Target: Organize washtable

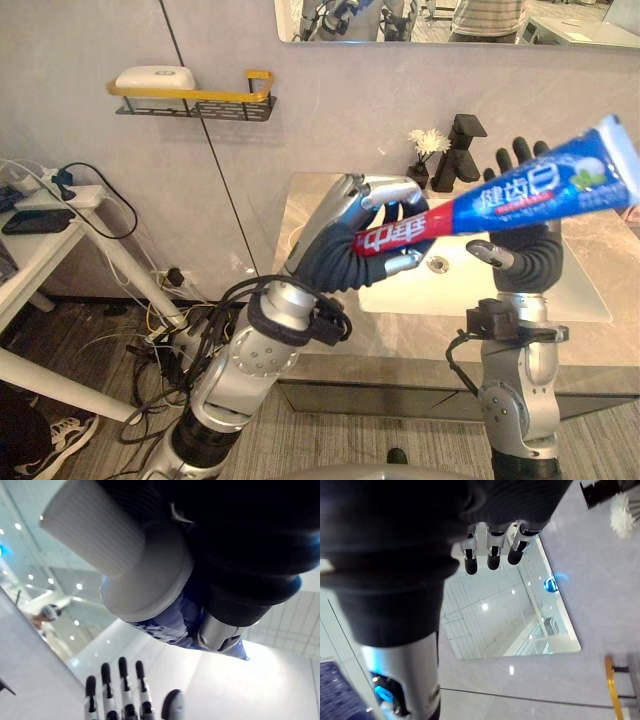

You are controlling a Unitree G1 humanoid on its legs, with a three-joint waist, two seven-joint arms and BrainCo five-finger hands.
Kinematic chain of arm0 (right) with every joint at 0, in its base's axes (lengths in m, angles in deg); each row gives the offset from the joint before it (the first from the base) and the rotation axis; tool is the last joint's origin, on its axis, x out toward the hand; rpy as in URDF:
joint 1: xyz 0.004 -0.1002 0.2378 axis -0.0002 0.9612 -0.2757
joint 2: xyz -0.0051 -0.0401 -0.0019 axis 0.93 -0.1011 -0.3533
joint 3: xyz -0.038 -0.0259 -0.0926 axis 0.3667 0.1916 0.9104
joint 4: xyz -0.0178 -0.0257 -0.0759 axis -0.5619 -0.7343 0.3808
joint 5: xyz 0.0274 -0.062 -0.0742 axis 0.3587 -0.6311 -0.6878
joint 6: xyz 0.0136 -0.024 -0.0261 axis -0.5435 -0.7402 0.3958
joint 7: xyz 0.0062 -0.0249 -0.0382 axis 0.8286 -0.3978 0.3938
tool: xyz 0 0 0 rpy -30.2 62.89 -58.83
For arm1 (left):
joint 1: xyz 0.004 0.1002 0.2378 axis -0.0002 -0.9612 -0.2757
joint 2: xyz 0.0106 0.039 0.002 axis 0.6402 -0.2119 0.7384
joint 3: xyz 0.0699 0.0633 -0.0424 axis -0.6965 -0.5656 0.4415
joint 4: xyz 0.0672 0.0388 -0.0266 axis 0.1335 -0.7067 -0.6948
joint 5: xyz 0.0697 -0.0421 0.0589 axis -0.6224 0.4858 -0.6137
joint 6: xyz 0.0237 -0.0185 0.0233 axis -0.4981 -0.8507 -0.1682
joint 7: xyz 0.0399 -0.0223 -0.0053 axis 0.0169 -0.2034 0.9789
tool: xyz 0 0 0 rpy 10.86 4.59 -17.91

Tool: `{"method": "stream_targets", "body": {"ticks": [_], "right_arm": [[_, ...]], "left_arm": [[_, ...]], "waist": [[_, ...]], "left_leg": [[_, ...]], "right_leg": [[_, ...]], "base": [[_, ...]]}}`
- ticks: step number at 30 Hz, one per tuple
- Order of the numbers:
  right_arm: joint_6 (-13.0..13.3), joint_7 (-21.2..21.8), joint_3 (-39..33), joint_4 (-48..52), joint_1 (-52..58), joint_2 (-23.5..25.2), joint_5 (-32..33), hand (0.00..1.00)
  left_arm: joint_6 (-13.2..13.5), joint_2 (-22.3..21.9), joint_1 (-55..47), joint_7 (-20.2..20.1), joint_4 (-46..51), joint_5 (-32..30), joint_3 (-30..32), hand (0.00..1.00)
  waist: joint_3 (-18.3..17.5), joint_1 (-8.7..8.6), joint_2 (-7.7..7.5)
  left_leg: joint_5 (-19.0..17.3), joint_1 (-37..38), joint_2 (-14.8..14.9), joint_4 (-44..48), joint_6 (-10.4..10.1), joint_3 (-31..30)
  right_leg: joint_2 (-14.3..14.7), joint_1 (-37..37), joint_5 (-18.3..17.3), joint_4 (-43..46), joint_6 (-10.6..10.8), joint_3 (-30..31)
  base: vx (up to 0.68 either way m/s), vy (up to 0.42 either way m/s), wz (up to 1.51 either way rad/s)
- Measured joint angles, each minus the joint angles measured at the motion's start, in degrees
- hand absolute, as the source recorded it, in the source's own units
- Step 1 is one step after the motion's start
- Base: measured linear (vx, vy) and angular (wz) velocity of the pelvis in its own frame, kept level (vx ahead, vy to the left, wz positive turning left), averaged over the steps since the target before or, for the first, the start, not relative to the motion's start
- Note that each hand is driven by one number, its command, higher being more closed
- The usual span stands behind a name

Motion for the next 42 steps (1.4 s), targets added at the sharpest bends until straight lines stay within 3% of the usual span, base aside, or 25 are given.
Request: {"method": "stream_targets", "body": {"ticks": [8,14,26,42], "right_arm": [[-1.7,3.8,9.3,-2.0,-1.6,-0.4,13.2,0.0],[-1.8,4.8,13.5,-2.1,-3.8,-1.5,18.9,0.0],[-2.6,4.8,18.1,-4.3,-5.5,-1.8,21.2,0.0],[-1.3,3.0,17.0,-4.0,-6.5,-1.9,21.0,0.0]], "left_arm": [[-1.1,-1.5,1.5,5.6,-4.0,-3.6,0.0,1.0],[-1.3,-2.0,2.8,6.5,-7.0,-4.0,-0.3,1.0],[-1.3,-2.5,4.5,6.3,-11.1,-4.0,-5.1,1.0],[-1.3,-3.7,5.6,6.7,-13.0,-3.5,-6.8,1.0]], "waist": [[-1.4,-0.02,-1.85],[-1.6,0.03,-2.01],[-2.5,0.01,-2.91],[-2.6,0.06,-2.94]], "left_leg": [[0.8,-0.3,0.1,-0.3,-0.2,-1.6],[0.9,-0.3,0.1,-0.3,-0.2,-1.6],[1.1,-0.2,0.2,-0.7,-0.3,-1.6],[1.1,-0.4,0.2,-0.7,-0.2,-1.6]], "right_leg": [[-0.1,0.4,-0.2,0.0,-0.3,-1.8],[-0.1,0.4,-0.2,0.0,-0.4,-2.0],[0.0,0.1,-0.2,0.0,-0.5,-2.0],[0.0,0.0,-0.2,0.0,-0.5,-2.0]], "base": [[-0.01,-0.011,0.1],[0.0,-0.002,0.01],[0.01,0.0,0.0],[0.0,0.0,0.0]]}}
